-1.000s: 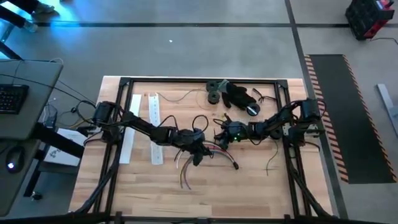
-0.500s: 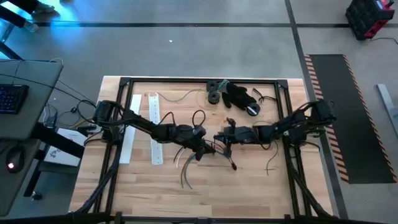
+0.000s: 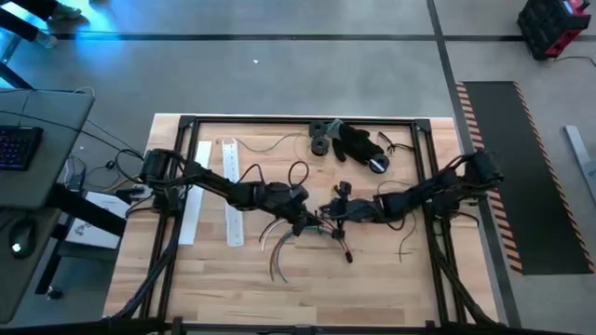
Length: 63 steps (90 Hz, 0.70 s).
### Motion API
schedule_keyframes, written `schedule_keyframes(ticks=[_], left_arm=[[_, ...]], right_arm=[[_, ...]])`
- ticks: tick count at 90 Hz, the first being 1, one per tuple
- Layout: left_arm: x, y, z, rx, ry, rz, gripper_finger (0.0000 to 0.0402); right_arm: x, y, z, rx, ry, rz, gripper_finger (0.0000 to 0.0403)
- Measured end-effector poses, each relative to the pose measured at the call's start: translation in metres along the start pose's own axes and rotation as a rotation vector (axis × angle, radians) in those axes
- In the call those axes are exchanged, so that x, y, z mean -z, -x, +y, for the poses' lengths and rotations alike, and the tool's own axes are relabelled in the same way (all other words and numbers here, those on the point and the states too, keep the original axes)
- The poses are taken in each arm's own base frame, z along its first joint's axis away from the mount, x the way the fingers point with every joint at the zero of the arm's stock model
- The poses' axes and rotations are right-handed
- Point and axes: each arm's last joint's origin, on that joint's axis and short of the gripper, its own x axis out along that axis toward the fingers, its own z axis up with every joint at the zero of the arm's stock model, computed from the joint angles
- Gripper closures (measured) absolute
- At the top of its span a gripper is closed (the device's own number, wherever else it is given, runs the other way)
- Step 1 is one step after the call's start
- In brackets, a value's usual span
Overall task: Ziptie cables
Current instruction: Wrap the cables together using a black zip tie
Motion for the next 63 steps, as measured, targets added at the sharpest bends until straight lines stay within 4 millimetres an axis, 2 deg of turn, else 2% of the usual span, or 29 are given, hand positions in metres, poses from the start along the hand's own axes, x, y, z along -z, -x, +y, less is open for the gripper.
schedule_keyframes(ticks=[18, 35, 50, 63], left_arm=[[0.02, -0.002, -0.005, -0.042, -0.045, 0.109, 0.0402], [0.037, -0.002, -0.008, -0.096, -0.038, 0.201, 0.0402], [0.038, 0.007, -0.023, -0.113, -0.048, 0.186, 0.0402], [0.035, 0.019, -0.034, -0.156, -0.064, 0.19, 0.0402]], right_arm=[[0.008, -0.016, -0.012, 0.026, -0.086, 0.024, 0.0403], [0.01, -0.035, -0.011, -0.013, -0.153, -0.098, 0.0403], [-0.004, -0.047, -0.014, -0.02, -0.175, -0.157, 0.0403], [-0.024, -0.051, -0.014, -0.049, -0.157, -0.237, 0.0403]])
